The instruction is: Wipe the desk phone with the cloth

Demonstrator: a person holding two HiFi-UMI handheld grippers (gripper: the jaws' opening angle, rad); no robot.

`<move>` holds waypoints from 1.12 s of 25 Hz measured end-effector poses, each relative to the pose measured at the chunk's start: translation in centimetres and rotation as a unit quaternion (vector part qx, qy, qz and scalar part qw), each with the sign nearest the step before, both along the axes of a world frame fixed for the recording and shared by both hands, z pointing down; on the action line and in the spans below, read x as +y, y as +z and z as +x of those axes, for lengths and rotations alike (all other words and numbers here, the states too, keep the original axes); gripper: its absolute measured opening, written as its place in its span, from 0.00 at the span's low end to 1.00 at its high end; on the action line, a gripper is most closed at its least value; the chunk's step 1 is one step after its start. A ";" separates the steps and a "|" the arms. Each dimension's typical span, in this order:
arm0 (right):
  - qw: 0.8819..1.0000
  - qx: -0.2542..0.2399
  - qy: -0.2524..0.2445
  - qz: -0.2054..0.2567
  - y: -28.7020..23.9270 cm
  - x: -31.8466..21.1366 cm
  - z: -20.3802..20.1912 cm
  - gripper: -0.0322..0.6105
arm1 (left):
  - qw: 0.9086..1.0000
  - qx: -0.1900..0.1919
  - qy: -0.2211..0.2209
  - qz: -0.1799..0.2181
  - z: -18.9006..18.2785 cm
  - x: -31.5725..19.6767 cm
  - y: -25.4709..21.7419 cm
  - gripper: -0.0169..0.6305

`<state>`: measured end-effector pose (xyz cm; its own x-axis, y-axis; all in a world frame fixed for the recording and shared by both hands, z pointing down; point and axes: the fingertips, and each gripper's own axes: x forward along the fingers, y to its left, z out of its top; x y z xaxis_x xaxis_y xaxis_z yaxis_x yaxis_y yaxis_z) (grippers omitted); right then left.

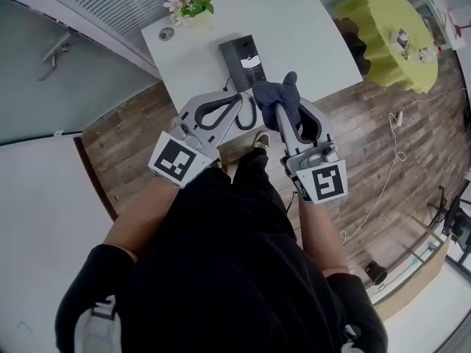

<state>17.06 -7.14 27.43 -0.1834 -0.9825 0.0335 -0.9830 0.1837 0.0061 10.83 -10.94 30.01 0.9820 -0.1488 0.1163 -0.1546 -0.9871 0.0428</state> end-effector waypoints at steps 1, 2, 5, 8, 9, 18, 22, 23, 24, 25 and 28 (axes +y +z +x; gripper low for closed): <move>1.000 -0.003 -0.010 0.000 0.2 -0.5 0.5 0.19 | 1.000 -0.001 -0.009 -0.001 0.5 -0.3 0.1 0.04; 1.000 -0.005 -0.020 0.000 0.4 -1.1 1.1 0.19 | 1.000 -0.002 -0.018 -0.002 1.1 -0.7 0.2 0.04; 0.999 0.001 -0.046 -0.009 1.1 -3.0 2.8 0.19 | 0.999 -0.007 -0.044 -0.006 2.6 -1.9 0.6 0.04; 0.997 0.002 -0.077 -0.011 1.5 -4.9 4.3 0.19 | 0.997 -0.008 -0.076 -0.009 3.9 -3.2 0.9 0.04; 0.996 0.003 -0.087 -0.013 1.7 -5.5 4.8 0.19 | 0.996 -0.009 -0.088 -0.011 4.2 -3.6 1.0 0.04; 0.984 0.014 -0.177 -0.029 4.4 -10.1 7.2 0.19 | 0.980 -0.013 -0.197 -0.017 5.6 -6.8 2.6 0.04; 0.978 0.025 -0.205 -0.034 6.1 -12.1 7.6 0.19 | 0.971 -0.019 -0.237 -0.013 5.7 -8.1 4.1 0.04; 0.976 0.029 -0.211 -0.035 6.6 -12.6 7.6 0.19 | 0.969 -0.020 -0.246 -0.014 5.7 -8.4 4.5 0.04; 0.975 0.032 -0.216 -0.036 7.1 -13.1 7.6 0.19 | 0.967 -0.021 -0.254 -0.016 5.7 -8.6 4.9 0.04; 0.974 0.035 -0.220 -0.038 7.7 -13.7 7.6 0.19 | 0.965 -0.022 -0.262 -0.019 5.6 -8.8 5.4 0.04; 0.972 0.043 -0.227 -0.042 9.3 -15.5 7.5 0.19 | 0.961 -0.037 -0.273 -0.019 5.4 -10.0 7.0 0.04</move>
<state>24.56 -22.66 36.74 -0.5901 -0.7942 0.1448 -0.7971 0.6016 0.0512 16.22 -20.93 36.99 0.7470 -0.6345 0.1985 -0.6537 -0.7554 0.0454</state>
